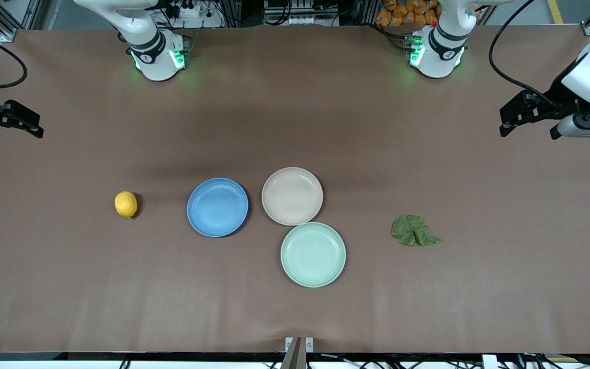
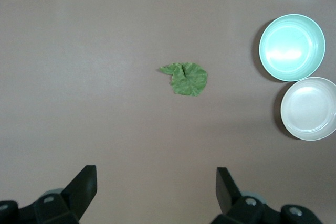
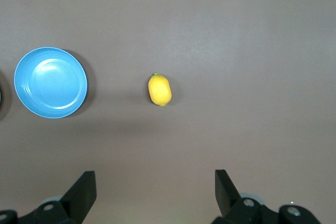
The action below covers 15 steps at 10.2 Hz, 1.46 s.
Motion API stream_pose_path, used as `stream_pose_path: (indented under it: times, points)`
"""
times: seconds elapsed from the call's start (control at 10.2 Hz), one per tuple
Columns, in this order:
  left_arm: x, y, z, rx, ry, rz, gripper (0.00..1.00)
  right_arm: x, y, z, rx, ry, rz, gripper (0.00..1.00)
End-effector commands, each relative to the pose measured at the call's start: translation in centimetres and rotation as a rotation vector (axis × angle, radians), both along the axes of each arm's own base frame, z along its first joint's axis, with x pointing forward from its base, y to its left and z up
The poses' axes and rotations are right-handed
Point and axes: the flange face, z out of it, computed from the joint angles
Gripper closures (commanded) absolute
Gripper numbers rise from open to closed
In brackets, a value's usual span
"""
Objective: Place lemon and lettuce in plates
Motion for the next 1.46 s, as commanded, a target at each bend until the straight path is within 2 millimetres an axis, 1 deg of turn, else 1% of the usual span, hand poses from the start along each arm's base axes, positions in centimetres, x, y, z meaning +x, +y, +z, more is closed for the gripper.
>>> stream_pose_path:
  times: [0.0,0.29,0.59,0.68,0.78,0.88,0.98,1.17,1.37]
  points:
    - [-0.4,0.2,0.6,-0.003,0.000,-0.017,0.00,-0.1,-0.2,0.1,-0.017,0.000,-0.017,0.00]
    - [-0.5,0.3,0.8,-0.005,-0.004,-0.015,0.00,-0.1,-0.3,0.0,-0.017,0.001,-0.019,0.00]
    - [-0.6,-0.1,0.8,0.005,-0.006,-0.019,0.00,0.0,-0.4,-0.2,-0.015,0.004,-0.020,0.00]
    - [-0.6,-0.7,0.6,0.009,-0.002,-0.027,0.00,0.2,-0.4,-0.6,-0.014,0.012,-0.022,0.00]
    - [-0.6,-0.4,0.7,0.000,-0.002,-0.024,0.00,0.3,-0.4,-0.8,-0.010,0.013,-0.017,0.00]
    - [-0.6,-0.4,0.7,-0.008,-0.001,-0.023,0.00,0.7,-0.3,-1.3,-0.006,0.022,-0.015,0.00]
    - [-0.6,-0.4,0.6,-0.008,0.001,-0.023,0.00,1.4,-0.6,-2.6,0.000,0.037,-0.020,0.00]
    - [-0.5,-1.0,0.1,-0.007,0.008,-0.033,0.00,1.7,-1.1,-3.2,0.035,0.045,-0.031,0.00]
    - [-0.4,-1.7,-0.1,-0.008,0.007,-0.045,0.00,2.4,-2.5,-4.6,0.042,0.061,-0.056,0.00]
